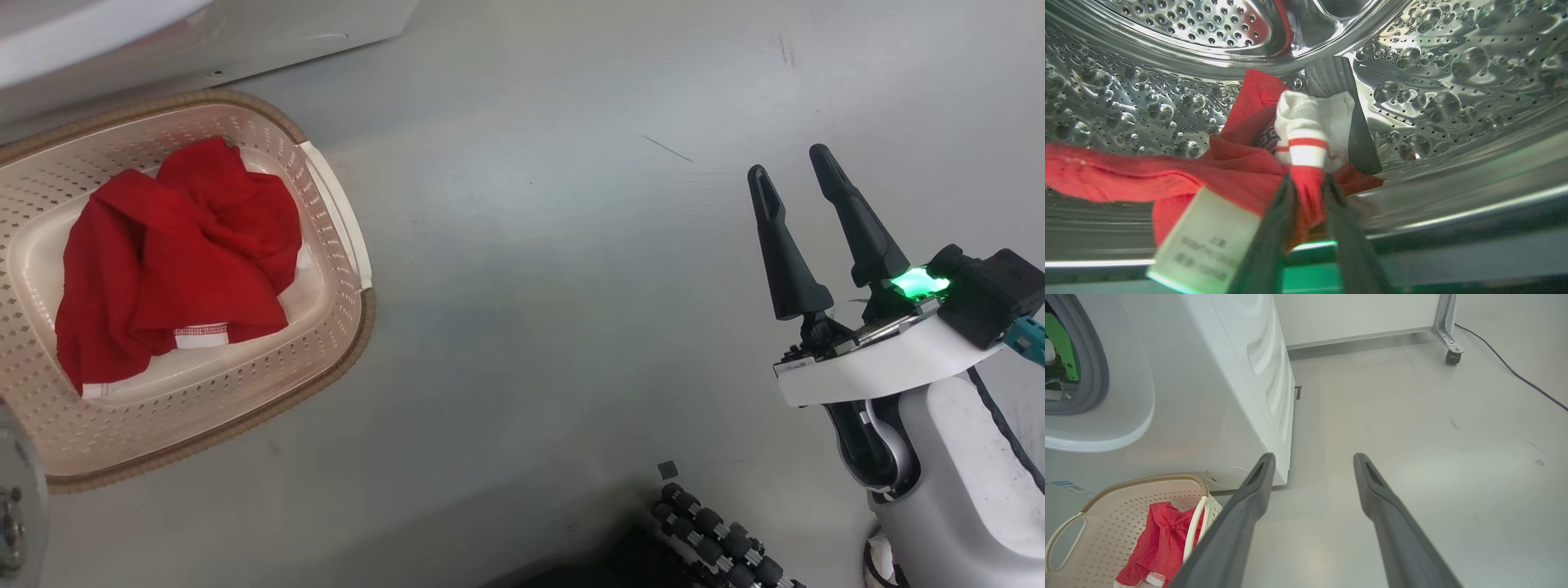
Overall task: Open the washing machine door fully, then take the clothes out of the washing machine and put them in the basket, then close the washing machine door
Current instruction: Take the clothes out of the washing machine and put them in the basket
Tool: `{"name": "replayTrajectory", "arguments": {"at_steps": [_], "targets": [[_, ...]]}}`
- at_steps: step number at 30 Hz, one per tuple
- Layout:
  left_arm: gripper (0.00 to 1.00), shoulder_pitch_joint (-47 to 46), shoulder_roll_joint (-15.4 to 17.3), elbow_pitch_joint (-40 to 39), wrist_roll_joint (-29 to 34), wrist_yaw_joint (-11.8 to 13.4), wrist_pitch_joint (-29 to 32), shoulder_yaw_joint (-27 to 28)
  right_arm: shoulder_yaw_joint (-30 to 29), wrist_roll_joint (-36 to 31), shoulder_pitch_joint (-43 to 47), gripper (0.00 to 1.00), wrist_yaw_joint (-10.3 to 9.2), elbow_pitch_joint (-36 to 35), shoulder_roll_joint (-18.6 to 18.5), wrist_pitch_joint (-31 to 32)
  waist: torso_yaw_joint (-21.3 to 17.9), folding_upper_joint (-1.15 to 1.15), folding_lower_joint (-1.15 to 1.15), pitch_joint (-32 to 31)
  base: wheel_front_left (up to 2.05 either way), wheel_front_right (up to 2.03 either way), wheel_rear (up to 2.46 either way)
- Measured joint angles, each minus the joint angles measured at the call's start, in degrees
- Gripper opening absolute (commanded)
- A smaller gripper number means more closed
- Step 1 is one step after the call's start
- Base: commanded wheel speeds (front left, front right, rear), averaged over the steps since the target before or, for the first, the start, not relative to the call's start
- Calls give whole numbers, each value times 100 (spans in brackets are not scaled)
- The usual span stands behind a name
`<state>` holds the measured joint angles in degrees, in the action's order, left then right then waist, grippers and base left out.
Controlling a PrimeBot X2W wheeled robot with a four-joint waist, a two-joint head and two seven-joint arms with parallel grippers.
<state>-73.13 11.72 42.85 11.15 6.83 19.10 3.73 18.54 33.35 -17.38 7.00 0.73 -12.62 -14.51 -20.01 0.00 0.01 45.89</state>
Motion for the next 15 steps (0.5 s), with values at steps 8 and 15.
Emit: {"name": "replayTrajectory", "arguments": {"at_steps": [8,15], "targets": [[0,-6,-409,-168,174,0,-242,156,-152,0,-15,100,0,-7,-169,0,134,0,0,32,0,0,0],[0,-5,-679,-386,257,0,-708,316,-214,-10,-16,100,0,-41,-264,0,365,0,0,25,0,0,0]]}}
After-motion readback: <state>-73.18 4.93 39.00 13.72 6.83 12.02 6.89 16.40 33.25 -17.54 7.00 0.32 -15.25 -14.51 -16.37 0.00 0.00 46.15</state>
